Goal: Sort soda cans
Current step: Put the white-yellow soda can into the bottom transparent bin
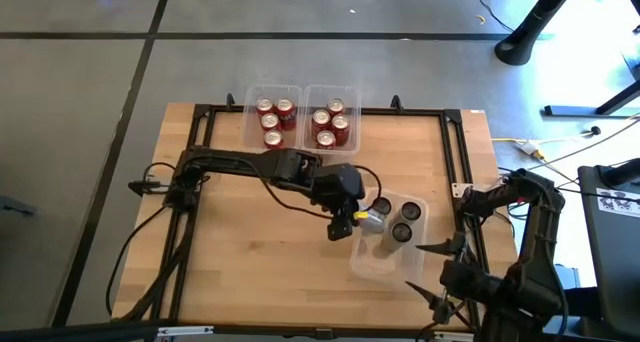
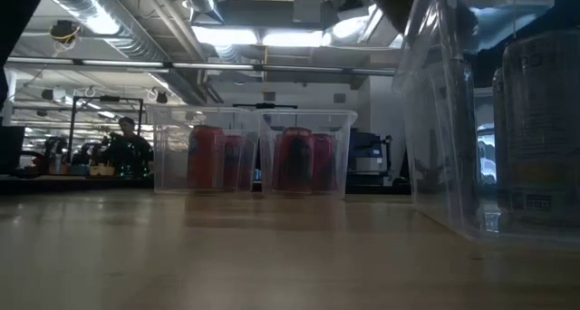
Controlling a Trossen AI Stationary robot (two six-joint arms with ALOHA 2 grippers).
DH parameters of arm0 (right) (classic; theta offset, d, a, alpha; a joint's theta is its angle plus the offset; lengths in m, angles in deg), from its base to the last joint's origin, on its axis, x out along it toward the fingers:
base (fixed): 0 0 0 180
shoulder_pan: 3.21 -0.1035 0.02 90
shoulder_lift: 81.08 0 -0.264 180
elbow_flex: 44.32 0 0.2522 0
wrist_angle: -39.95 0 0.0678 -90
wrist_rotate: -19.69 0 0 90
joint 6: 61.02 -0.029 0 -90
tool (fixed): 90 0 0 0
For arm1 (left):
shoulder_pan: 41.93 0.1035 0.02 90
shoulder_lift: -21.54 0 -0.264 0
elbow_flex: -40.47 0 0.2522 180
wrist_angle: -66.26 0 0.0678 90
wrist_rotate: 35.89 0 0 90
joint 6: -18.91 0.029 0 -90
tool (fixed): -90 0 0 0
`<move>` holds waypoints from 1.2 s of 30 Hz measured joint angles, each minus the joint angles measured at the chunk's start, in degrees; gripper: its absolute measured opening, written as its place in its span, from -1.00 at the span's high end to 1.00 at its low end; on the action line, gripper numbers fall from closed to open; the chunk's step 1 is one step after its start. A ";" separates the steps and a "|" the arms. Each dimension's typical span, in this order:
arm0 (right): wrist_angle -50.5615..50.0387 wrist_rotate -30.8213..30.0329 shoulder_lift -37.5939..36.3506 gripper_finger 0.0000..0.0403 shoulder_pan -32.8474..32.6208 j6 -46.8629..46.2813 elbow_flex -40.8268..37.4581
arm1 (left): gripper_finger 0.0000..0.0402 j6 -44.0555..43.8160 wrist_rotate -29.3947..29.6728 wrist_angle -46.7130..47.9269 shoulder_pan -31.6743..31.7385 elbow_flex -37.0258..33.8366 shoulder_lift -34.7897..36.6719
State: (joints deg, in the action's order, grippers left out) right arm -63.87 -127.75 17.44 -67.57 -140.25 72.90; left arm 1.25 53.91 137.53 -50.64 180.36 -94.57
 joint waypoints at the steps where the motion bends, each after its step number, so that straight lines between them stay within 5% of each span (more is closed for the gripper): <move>1: 0.04 0.01 0.01 -0.89 -0.01 -0.28 0.00 | -0.25 0.10 0.00 0.05 0.06 -0.17 0.00; 36: 0.04 -4.08 0.14 -0.89 -0.09 1.14 -0.04 | -0.25 4.43 -1.11 -4.06 1.41 -1.72 -7.86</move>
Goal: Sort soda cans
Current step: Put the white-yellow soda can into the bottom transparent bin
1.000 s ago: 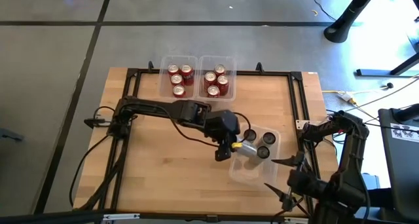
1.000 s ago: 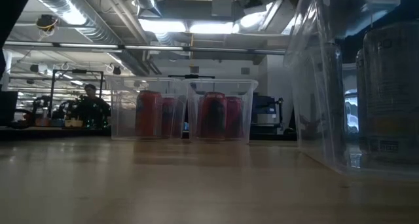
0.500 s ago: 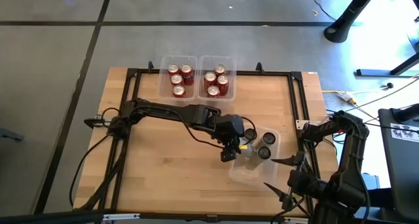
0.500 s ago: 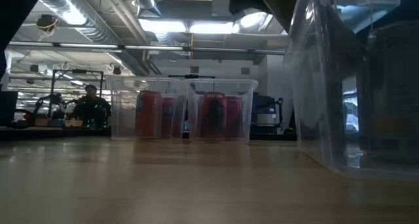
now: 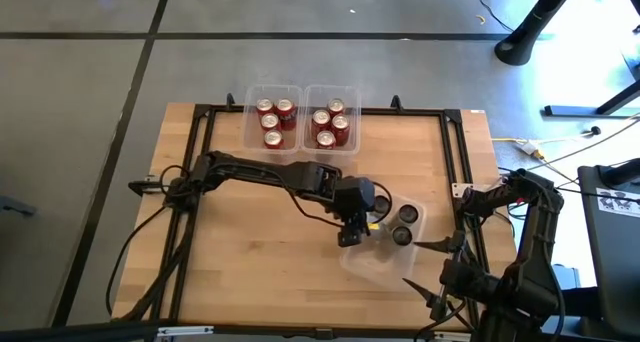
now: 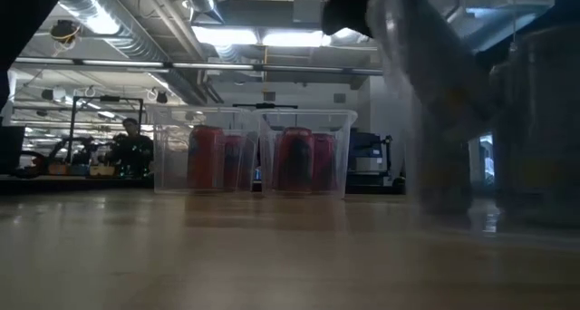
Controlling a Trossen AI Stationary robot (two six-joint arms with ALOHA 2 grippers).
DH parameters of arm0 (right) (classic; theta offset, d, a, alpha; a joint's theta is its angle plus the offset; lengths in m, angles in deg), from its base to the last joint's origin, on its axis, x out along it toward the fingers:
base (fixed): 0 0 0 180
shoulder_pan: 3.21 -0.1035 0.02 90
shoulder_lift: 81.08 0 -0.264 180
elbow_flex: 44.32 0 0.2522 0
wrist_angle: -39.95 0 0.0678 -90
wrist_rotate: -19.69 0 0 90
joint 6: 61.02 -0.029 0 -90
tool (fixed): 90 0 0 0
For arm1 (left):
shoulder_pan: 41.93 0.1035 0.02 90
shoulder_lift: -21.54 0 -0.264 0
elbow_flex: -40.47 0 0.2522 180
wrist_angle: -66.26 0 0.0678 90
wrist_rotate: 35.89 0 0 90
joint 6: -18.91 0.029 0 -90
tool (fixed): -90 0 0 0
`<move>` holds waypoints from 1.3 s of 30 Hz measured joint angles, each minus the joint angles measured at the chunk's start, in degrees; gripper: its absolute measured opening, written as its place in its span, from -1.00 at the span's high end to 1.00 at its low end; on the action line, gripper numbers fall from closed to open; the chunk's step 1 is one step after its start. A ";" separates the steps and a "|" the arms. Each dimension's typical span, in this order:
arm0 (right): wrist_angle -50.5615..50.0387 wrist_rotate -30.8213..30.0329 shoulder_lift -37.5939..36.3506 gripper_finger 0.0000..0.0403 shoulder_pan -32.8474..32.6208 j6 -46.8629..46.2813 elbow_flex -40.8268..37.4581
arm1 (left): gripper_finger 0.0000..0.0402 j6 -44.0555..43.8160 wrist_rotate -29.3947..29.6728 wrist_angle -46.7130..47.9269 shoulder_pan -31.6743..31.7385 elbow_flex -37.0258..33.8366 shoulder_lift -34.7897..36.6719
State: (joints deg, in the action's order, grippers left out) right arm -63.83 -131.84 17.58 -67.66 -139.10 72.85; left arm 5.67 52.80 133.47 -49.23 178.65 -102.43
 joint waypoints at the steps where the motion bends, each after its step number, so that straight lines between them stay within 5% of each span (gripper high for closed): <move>1: 0.01 -0.01 0.00 -0.89 0.00 -0.01 0.00 | -0.25 0.24 0.00 0.44 0.01 0.00 -0.04; 10: 0.10 1.09 2.42 -0.89 5.25 1.69 -0.25 | -0.25 3.16 0.09 3.51 -0.10 0.28 -0.12; 19: 0.62 2.82 2.54 -0.89 12.98 1.93 -8.54 | -0.25 3.97 0.10 5.31 -0.43 0.31 1.77; 29: 4.47 12.82 2.54 -0.85 19.06 5.47 -11.77 | -0.25 6.34 0.20 4.90 -0.73 0.42 4.67; 34: 7.69 14.68 2.54 -0.42 19.64 11.13 -11.76 | -0.25 7.90 0.32 4.86 -1.18 0.39 4.67; 39: 9.97 15.85 2.45 0.38 19.41 12.45 -13.33 | -0.25 9.75 0.29 4.66 -1.87 0.39 5.01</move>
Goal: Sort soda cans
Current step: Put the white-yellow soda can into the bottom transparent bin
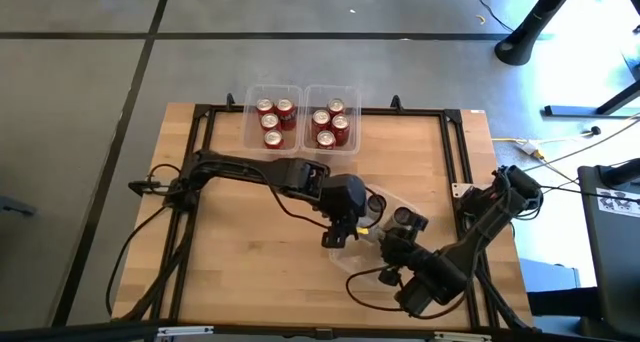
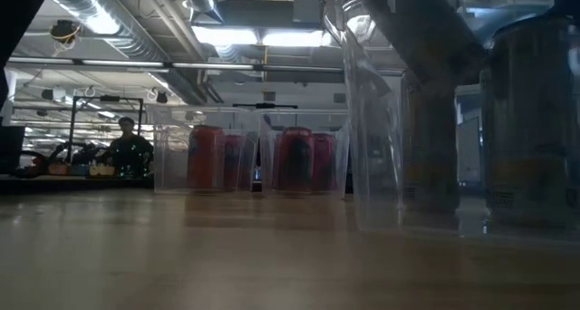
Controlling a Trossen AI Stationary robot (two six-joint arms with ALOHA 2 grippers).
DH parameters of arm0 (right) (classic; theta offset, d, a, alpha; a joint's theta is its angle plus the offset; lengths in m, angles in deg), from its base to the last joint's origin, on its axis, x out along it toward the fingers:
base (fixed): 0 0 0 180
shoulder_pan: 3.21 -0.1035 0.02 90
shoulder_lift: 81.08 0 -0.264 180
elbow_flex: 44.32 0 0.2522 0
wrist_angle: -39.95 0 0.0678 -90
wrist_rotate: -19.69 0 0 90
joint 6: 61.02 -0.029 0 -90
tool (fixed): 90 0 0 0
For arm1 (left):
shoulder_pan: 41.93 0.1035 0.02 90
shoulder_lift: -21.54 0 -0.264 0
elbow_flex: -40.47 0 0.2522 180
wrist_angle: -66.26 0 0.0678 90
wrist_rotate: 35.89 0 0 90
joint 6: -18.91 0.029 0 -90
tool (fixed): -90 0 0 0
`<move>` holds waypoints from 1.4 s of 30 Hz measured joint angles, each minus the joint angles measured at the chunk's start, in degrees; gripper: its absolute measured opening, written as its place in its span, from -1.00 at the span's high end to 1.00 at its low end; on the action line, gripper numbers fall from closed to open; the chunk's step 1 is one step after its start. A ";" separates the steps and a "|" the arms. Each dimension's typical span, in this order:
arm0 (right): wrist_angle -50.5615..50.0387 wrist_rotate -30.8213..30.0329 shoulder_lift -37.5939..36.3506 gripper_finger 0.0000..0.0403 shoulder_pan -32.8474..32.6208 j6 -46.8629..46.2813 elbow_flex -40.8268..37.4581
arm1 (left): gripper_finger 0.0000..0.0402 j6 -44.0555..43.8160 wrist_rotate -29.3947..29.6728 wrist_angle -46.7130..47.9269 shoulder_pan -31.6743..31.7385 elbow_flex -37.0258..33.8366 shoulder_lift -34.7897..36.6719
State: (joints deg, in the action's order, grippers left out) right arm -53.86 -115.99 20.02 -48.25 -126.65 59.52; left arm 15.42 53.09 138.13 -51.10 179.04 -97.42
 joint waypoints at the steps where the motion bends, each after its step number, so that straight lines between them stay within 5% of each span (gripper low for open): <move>1: 0.92 -0.19 0.00 0.54 0.02 0.31 -0.89 | -0.25 0.62 -0.02 -0.38 -0.12 0.00 0.12; 3: 3.37 -0.19 0.00 0.84 0.09 1.36 -3.24 | -0.25 0.98 -0.02 -0.73 -0.29 0.00 0.16; 5: 6.21 -0.34 0.02 0.94 0.53 1.81 -5.77 | -0.25 1.01 -0.06 -0.34 -0.33 0.00 0.16; 11: 12.30 -2.04 -0.04 0.78 1.00 1.85 -10.33 | -0.25 2.45 0.22 -0.21 -0.67 -0.07 0.16; 22: 15.78 -4.69 -0.08 0.98 1.62 3.08 -11.17 | -0.25 2.92 0.32 -5.03 -0.55 -0.07 0.16; 34: 17.47 -5.31 0.02 0.95 1.55 3.11 -11.21 | -0.24 2.49 0.10 -9.61 -0.59 -0.72 -0.14; 42: 11.58 -3.35 0.11 0.95 -0.88 3.14 -4.42 | -0.24 1.87 0.00 -8.75 -0.69 -1.16 -0.58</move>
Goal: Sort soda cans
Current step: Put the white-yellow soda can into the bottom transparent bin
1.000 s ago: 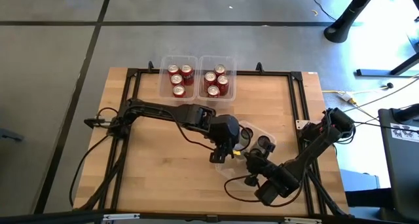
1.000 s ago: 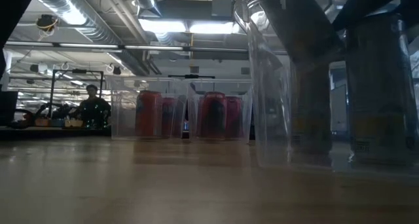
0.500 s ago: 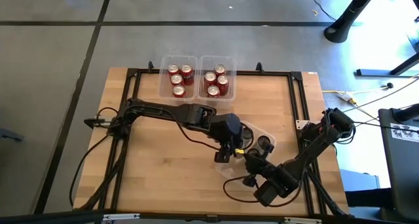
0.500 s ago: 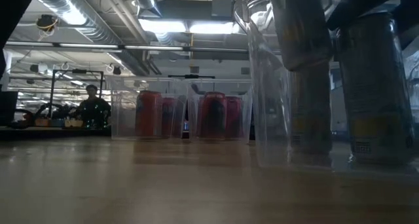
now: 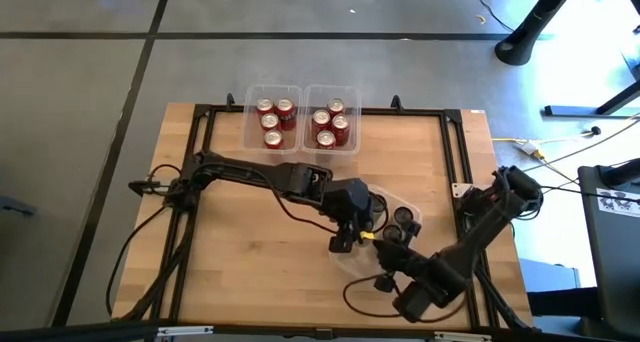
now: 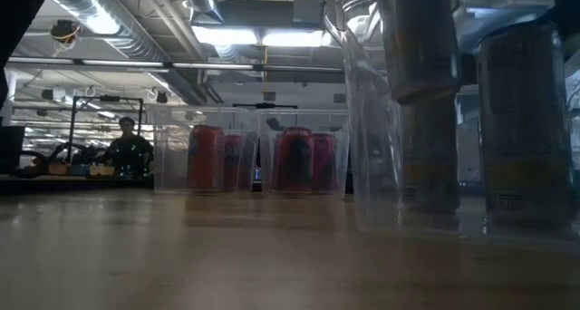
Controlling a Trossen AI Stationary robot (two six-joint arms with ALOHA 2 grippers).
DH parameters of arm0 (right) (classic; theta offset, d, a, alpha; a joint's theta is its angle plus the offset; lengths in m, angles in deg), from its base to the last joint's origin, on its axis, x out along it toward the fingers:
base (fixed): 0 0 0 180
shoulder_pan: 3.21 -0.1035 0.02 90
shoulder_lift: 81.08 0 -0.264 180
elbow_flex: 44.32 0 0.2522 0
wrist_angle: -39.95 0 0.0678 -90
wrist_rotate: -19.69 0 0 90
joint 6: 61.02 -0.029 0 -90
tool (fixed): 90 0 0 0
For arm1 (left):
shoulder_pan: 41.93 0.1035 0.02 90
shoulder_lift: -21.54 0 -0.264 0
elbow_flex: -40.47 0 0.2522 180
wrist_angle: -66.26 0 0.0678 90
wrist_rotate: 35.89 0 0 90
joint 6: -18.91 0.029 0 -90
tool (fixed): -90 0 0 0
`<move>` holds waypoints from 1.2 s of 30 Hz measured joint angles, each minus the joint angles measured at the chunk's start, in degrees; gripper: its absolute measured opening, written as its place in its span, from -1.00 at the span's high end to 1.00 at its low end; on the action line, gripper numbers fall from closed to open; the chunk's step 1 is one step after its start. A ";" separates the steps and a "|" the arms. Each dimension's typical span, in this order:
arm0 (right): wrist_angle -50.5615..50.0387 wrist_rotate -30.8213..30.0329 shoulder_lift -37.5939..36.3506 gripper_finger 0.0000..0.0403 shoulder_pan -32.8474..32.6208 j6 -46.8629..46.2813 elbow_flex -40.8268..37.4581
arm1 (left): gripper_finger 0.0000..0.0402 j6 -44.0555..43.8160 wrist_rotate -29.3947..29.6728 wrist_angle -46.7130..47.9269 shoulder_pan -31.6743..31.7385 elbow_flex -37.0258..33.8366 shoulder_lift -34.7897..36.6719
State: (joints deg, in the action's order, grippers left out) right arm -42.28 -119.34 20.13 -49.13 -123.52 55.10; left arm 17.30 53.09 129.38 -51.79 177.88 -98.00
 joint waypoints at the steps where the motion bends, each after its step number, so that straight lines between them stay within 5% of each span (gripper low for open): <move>1: -1.10 -0.05 -0.04 0.95 -0.60 -0.02 1.30 | -0.24 0.01 -0.01 0.05 -0.01 -0.37 -0.07; 10: -5.65 -1.73 -0.07 0.95 -6.01 -0.24 8.69 | -0.24 0.62 2.81 -0.47 0.10 -0.66 -1.45; 31: -6.14 -4.37 -0.07 0.95 -7.73 -5.22 8.34 | -0.24 0.06 2.78 -4.19 1.44 -0.57 -10.43; 36: -6.02 -4.33 -0.07 0.95 -7.73 -5.20 8.31 | -0.51 0.49 2.78 -4.07 1.45 -0.55 -10.53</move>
State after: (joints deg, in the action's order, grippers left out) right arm -48.30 -123.67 20.07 -56.86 -128.72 63.41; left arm 17.79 55.87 125.31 -50.34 177.33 -108.54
